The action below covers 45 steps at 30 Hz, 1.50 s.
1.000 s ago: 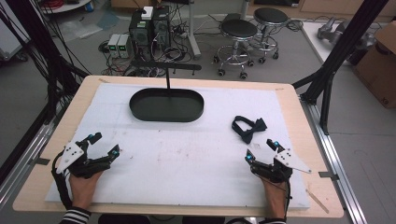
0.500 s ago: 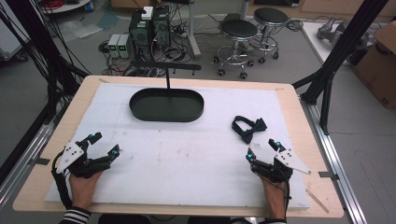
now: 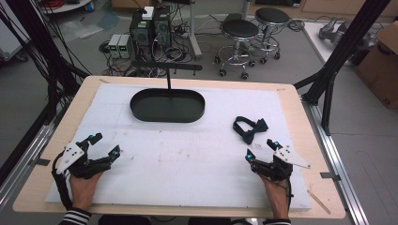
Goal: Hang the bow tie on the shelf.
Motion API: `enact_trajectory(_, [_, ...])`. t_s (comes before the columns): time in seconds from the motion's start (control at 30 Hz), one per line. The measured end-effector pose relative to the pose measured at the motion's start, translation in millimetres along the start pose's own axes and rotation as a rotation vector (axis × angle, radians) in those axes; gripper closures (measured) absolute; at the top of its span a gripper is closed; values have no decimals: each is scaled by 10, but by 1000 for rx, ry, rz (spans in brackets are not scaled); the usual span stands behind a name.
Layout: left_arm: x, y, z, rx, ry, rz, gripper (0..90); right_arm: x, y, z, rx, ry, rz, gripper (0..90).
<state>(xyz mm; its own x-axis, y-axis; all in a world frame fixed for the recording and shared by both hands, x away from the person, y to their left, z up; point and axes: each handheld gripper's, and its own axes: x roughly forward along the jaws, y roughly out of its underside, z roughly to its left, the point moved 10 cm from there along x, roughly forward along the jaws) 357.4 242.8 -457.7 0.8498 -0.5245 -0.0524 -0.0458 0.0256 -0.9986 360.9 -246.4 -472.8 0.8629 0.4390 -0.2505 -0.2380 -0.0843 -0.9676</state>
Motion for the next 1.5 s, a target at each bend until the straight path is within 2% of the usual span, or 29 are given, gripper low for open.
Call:
enact_trajectory(0.2, [0, 0, -1, 0, 0, 0, 154, 21, -128, -7, -6, -23, 23, 109])
enact_trajectory(0.37, [0, 0, -2, -1, 1, -1, 153, 89, -267, 17, -36, -73, 68, 109])
enact_trajectory(0.57, [1, 0, -1, 0, 2, -1, 154, 211, -414, 3, -89, -111, 130, 109])
enact_trajectory(0.67, [1, 0, 0, 0, 1, -1, 154, 285, -420, -16, -103, -126, 187, 109])
enact_trajectory(0.87, [1, -1, 0, 0, 1, -1, 154, 436, -456, -78, -120, -134, 251, 109])
enact_trajectory(0.97, [2, 0, -1, -2, 0, -1, 154, 507, -475, -87, -125, -146, 265, 109])
enact_trajectory(1.23, [2, 1, -2, -1, 0, 0, 154, 756, -475, -119, -155, -180, 393, 110])
enact_trajectory(1.3, [2, 0, -2, -2, 0, 0, 154, 813, -476, -110, -165, -194, 416, 146])
enact_trajectory(1.4, [2, 1, -2, -1, 0, 1, 154, 888, -441, -109, -186, -204, 453, 158])
enact_trajectory(1.5, [2, 2, 0, -1, 0, 2, 154, 949, -377, -103, -182, -221, 499, 159])
